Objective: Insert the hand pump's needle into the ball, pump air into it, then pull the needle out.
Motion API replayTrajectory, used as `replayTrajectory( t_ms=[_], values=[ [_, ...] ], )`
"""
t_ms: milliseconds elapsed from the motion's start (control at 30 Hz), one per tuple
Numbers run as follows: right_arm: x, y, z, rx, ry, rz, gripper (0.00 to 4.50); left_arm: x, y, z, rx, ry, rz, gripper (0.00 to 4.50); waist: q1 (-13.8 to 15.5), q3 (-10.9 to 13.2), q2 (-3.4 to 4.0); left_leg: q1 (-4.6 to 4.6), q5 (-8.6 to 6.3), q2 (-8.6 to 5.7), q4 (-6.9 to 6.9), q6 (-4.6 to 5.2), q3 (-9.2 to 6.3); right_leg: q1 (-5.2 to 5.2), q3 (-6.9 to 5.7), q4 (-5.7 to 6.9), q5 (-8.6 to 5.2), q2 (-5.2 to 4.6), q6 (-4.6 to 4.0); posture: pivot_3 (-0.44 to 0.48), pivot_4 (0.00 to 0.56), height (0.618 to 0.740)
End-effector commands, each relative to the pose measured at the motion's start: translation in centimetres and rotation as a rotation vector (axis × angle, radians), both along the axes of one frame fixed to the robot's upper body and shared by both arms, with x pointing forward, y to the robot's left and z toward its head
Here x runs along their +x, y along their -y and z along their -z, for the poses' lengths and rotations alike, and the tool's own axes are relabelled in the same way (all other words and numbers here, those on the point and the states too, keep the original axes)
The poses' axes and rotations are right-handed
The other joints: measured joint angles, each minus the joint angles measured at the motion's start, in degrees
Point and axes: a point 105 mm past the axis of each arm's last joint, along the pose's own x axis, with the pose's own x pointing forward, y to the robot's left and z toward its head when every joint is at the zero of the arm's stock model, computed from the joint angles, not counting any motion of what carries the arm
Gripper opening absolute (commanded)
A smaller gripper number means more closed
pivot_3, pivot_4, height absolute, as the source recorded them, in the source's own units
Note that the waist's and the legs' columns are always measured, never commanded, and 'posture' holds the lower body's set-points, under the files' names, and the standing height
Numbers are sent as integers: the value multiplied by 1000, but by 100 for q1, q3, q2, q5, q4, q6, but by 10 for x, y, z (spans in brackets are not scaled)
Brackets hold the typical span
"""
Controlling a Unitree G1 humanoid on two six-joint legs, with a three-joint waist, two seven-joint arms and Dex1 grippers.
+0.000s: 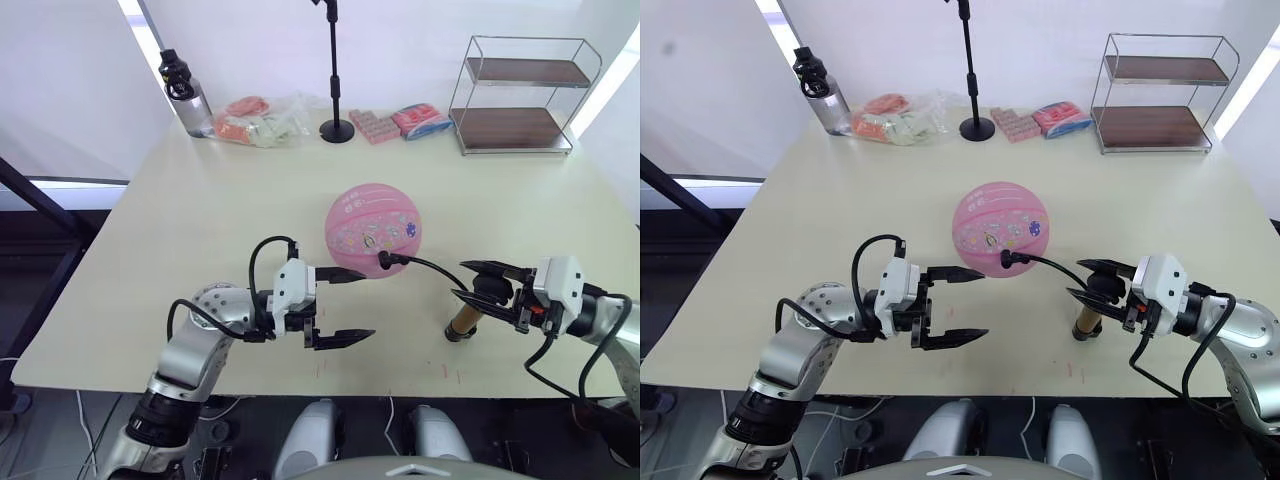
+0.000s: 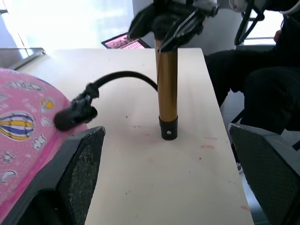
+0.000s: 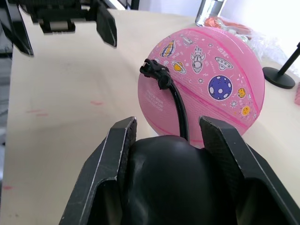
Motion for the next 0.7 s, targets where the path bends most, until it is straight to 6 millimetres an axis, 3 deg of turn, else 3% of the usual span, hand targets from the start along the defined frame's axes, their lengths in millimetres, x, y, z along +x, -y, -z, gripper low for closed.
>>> replayTrajectory(
  t_ms=[33, 467, 700],
  values=[
    [11, 21, 4, -134, 51, 116, 1633, -6, -2, -15, -27, 40, 18, 4500, 0, 18, -2, 0, 2, -1, 1, -2, 0, 0, 0, 0, 0, 0, 0, 0, 150, 740],
    [23, 34, -18, -381, 312, 135, 1633, -9, 1, -10, -11, 20, 59, 4500, 15, 98, 26, -8, 27, -14, 4, -34, 2, -5, -28, 3, 1, 37, 0, 0, 150, 740],
    [37, 44, -12, -505, 452, 160, 1633, -5, 3, -14, -34, 29, 51, 4500, -1, 147, 40, -13, 28, -13, 3, -37, 5, -7, -26, 5, 1, 58, 3, 0, 150, 740]
  ],
)
